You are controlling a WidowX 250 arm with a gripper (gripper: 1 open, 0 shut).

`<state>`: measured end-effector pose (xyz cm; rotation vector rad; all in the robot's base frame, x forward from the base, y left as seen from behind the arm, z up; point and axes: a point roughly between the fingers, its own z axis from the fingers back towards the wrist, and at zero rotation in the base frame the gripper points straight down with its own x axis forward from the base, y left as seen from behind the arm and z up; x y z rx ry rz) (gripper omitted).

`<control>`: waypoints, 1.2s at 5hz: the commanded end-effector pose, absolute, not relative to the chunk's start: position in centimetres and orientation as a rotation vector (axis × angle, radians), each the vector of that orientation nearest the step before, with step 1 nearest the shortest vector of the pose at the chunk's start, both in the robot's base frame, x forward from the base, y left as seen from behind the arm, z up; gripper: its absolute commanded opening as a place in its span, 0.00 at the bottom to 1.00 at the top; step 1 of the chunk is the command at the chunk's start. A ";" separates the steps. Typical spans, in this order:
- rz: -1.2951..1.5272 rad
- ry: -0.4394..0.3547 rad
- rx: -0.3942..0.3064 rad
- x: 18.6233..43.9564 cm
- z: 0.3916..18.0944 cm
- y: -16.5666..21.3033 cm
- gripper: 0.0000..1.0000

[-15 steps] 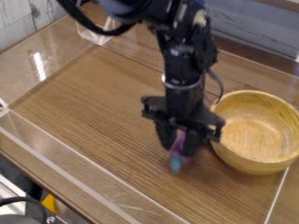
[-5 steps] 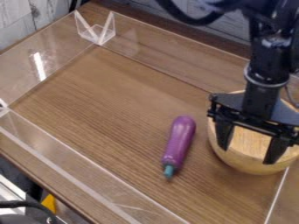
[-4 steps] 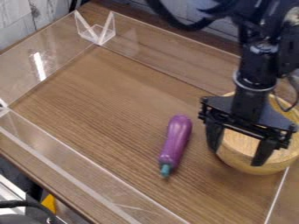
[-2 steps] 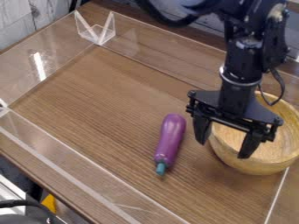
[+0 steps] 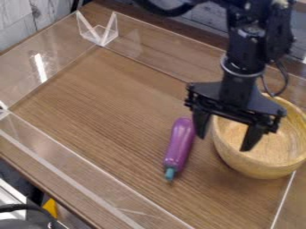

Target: Put the purple eggplant in the brown bowl

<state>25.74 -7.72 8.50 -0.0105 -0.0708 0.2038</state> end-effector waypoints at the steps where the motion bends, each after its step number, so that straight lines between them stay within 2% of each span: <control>1: 0.246 -0.137 -0.013 27.0 9.6 -5.8 1.00; 3: 0.267 -0.168 0.028 28.0 8.4 -2.1 1.00; 5: 0.210 -0.162 0.032 28.9 8.4 -2.6 1.00; 6: 0.279 -0.156 0.040 28.6 7.3 -2.4 1.00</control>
